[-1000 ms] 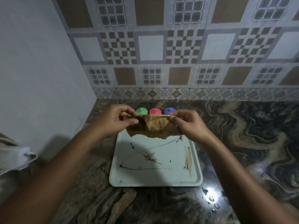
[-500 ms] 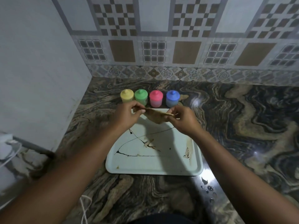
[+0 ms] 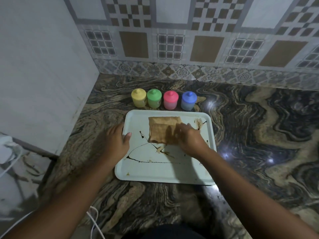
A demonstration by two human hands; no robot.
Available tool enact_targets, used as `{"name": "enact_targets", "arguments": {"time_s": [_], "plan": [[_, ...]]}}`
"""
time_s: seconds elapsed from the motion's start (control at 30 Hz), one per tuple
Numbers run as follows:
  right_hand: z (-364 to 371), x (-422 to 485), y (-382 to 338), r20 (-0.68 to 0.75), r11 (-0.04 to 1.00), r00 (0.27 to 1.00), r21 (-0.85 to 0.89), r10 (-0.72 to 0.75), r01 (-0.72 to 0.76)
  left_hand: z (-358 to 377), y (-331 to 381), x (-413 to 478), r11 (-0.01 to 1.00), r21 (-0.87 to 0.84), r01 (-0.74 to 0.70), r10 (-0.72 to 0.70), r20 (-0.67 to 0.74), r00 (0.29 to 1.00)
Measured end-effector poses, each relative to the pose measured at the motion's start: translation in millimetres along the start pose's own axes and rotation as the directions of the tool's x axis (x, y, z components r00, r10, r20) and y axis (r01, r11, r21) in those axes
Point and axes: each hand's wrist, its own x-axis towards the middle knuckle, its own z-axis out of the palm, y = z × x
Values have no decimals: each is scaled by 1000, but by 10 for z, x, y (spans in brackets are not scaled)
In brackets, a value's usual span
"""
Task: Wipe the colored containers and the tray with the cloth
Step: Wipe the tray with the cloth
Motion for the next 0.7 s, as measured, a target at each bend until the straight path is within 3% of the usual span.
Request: {"name": "enact_targets", "arguments": {"time_s": [0.1, 0.3, 0.5, 0.57, 0.7], "plan": [[281, 184, -138, 23, 988, 993, -103, 114, -111, 96, -123, -145, 994, 76, 80, -83, 36, 996], [608, 316, -308, 56, 869, 970, -459, 235, -184, 210, -313, -349, 977, 213, -29, 23, 29, 999], [865, 444, -370, -18, 846, 948, -446, 319, -293, 210, -400, -353, 977, 197, -85, 81, 28, 996], [961, 493, -464, -11, 882, 964, -401, 265, -247, 229, -423, -354, 970, 224, -94, 88, 36, 995], [1249, 457, -887, 97, 932, 994, -363, 46, -7, 234, -429, -340, 972, 215, -98, 93, 33, 995]]}}
